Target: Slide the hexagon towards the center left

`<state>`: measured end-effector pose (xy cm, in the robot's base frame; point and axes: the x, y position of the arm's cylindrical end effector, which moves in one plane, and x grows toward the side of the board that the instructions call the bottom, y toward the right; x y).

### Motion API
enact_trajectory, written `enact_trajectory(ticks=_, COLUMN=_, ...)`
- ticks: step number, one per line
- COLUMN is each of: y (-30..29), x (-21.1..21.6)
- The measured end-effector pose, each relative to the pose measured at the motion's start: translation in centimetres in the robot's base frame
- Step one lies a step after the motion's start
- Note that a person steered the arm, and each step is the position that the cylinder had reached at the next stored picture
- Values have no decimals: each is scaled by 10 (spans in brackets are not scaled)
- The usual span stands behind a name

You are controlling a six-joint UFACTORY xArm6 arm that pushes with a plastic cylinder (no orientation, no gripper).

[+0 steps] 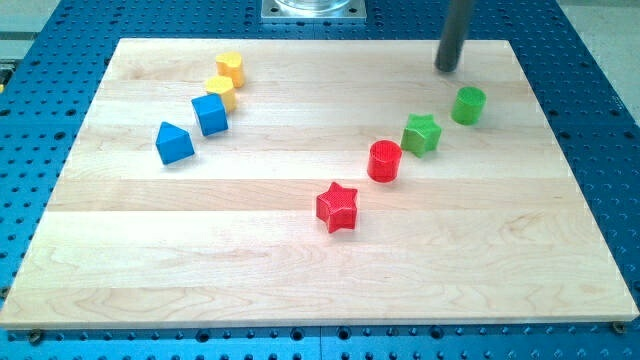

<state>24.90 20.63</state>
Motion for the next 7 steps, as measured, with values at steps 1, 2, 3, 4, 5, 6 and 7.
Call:
enact_trajectory(ticks=1, y=23, x=-8)
enact_trajectory(ticks=2, y=29, x=-15)
enact_trajectory(ticks=3, y=34, x=-31)
enact_trajectory(ticks=4, y=36, x=-57)
enact_trajectory(ticks=5, y=-20, x=-57)
enact_trajectory(ticks=6, y=-103, x=-57)
enact_trajectory(ticks=7, y=-177, x=-26)
